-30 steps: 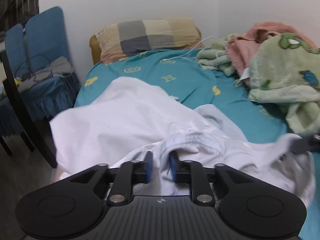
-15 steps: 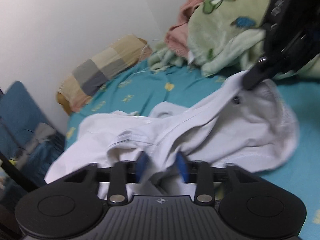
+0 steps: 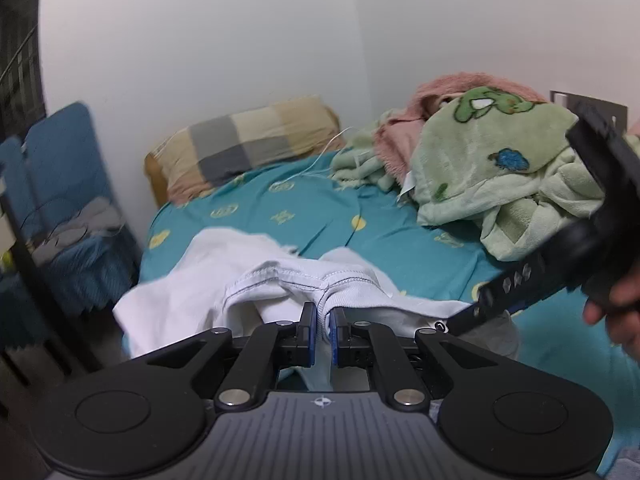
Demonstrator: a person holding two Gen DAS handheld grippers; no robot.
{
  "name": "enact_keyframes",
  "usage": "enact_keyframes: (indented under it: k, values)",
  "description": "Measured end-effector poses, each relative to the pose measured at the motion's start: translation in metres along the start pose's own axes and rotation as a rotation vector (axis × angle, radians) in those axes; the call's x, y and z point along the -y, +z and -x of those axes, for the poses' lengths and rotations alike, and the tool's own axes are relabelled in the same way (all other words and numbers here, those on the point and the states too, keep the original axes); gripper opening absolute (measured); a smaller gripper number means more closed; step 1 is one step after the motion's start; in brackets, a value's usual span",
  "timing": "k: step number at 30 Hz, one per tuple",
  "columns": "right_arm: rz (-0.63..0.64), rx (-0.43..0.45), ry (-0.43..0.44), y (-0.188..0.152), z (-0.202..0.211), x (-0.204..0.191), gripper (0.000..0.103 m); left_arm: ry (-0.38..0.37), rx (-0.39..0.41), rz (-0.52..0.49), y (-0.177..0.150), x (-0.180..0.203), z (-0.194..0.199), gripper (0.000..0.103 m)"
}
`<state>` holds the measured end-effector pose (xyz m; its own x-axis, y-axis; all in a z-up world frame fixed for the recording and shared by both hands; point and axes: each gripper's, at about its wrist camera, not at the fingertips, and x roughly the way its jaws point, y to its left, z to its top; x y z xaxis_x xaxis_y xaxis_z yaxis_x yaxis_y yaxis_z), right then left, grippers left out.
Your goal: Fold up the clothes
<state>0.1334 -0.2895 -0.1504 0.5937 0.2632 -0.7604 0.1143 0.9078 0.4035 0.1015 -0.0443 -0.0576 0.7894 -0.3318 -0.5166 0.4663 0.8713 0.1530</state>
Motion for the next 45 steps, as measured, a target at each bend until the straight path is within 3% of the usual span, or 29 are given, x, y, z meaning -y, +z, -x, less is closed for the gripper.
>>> enact_keyframes:
  k: [5, 9, 10, 14, 16, 18, 24, 30, 34, 36, 39, 41, 45]
  values:
    - [0.109, -0.029, -0.181, -0.027, -0.008, -0.014, 0.043, 0.046, -0.089, 0.110, -0.019, -0.013, 0.010, 0.007]
    - [-0.036, 0.031, -0.192, -0.044, -0.006, -0.002, 0.037, 0.080, -0.130, 0.136, -0.028, -0.018, 0.010, 0.007]
    - [-0.052, 0.063, -0.181, -0.043, -0.003, -0.002, 0.026, 0.088, -0.137, 0.138, -0.030, -0.019, 0.009, 0.007]
    - [-0.073, 0.233, -0.093, -0.037, 0.024, -0.007, 0.015, 0.107, -0.162, 0.126, -0.035, -0.018, 0.007, 0.009]
    - [-0.039, 0.331, -0.038, -0.032, 0.043, -0.015, 0.010, 0.107, -0.171, 0.108, -0.038, -0.014, 0.007, 0.016]
    - [-0.019, 0.364, 0.019, -0.027, 0.054, -0.021, 0.008, 0.111, -0.177, 0.082, -0.040, -0.007, 0.007, 0.022]
    - [0.044, 0.393, 0.140, -0.018, 0.062, -0.038, 0.008, 0.147, -0.141, -0.021, -0.040, 0.020, 0.015, 0.054]
    - [0.070, 0.425, 0.228, -0.010, 0.072, -0.044, 0.008, 0.218, -0.006, -0.095, -0.032, 0.049, 0.015, 0.072]
    - [0.072, 0.417, 0.272, -0.010, 0.072, -0.045, 0.009, 0.268, 0.023, -0.003, -0.024, 0.056, -0.006, 0.073]
    - [0.082, 0.427, 0.262, -0.010, 0.072, -0.045, 0.009, 0.335, -0.020, 0.044, -0.024, 0.053, -0.019, 0.072]
    - [0.107, 0.458, 0.200, -0.009, 0.072, -0.044, 0.009, 0.428, -0.113, 0.133, -0.032, 0.034, -0.025, 0.068]
    - [0.123, 0.467, 0.122, -0.008, 0.068, -0.043, 0.010, 0.500, -0.115, 0.233, -0.035, 0.015, -0.015, 0.068]
    - [0.133, 0.366, 0.003, -0.010, 0.042, -0.039, 0.010, 0.590, 0.027, 0.371, -0.024, -0.011, 0.024, 0.067]
